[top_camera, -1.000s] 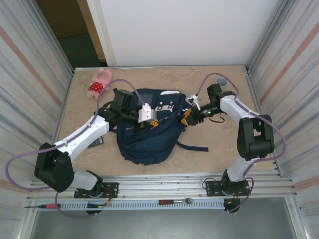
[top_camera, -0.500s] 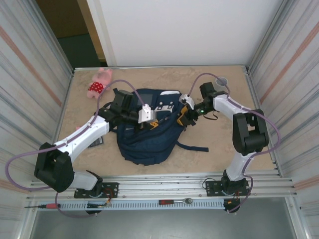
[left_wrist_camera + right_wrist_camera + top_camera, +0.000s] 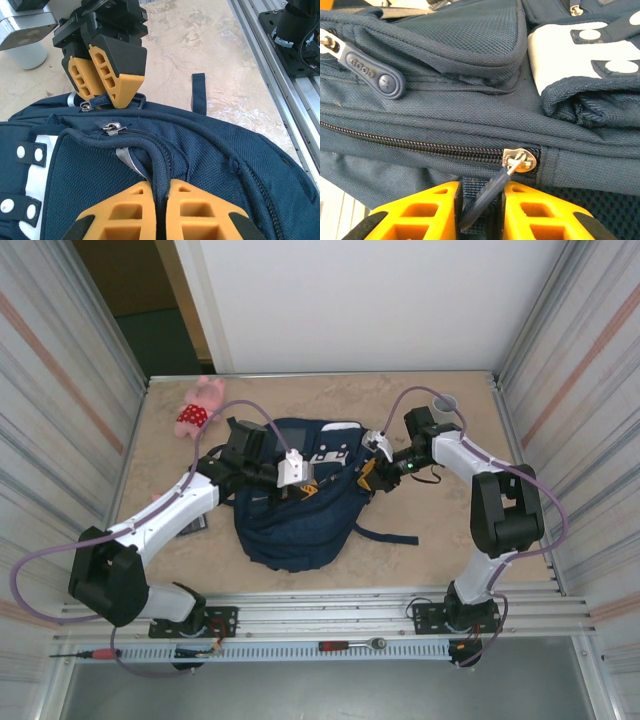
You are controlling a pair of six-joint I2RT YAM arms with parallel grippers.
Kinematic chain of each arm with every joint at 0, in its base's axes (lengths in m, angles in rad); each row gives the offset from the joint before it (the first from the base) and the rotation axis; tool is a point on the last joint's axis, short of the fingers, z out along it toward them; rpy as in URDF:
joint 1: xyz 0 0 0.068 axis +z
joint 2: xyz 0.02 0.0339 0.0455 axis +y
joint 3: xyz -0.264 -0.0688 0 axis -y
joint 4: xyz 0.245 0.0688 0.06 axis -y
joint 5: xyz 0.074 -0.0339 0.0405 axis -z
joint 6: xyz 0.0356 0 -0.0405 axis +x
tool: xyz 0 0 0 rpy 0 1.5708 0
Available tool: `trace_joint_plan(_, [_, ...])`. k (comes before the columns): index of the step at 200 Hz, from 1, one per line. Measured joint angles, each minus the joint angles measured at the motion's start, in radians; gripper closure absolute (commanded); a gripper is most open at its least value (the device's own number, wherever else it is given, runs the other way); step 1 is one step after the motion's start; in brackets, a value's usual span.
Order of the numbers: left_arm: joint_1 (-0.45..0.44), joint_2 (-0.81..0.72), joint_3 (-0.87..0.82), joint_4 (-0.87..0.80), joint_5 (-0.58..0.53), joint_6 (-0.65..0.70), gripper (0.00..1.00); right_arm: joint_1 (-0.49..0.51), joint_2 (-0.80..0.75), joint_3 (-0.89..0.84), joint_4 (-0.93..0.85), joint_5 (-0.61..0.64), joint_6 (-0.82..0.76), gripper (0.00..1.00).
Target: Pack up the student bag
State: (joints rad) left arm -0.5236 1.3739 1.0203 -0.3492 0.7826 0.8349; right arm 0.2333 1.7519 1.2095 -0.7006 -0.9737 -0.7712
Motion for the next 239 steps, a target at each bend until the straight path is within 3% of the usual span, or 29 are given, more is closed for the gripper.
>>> trace_joint_plan(30, [0.000,0.000,-0.002,0.004,0.000,0.000,1.00,0.000,0.000,0.000,0.012,-0.006,0.017,0.80])
trace_joint_plan(57, [0.000,-0.002,-0.002,0.004,-0.001,0.000,1.00,0.000,0.000,0.000,0.035,0.003,0.059,0.92])
trace_joint_plan(99, [-0.020,-0.002,-0.002,0.010,-0.071,-0.001,1.00,0.000,-0.002,0.000,0.053,0.037,0.100,1.00])
trace_joint_plan(167, [-0.090,0.003,-0.001,0.024,-0.250,-0.014,1.00,0.018,-0.107,0.000,0.032,0.201,0.166,1.00])
trace_joint_plan(239, [-0.126,0.055,0.032,0.095,-0.414,-0.147,1.00,0.113,-0.257,-0.046,-0.038,0.278,0.269,1.00])
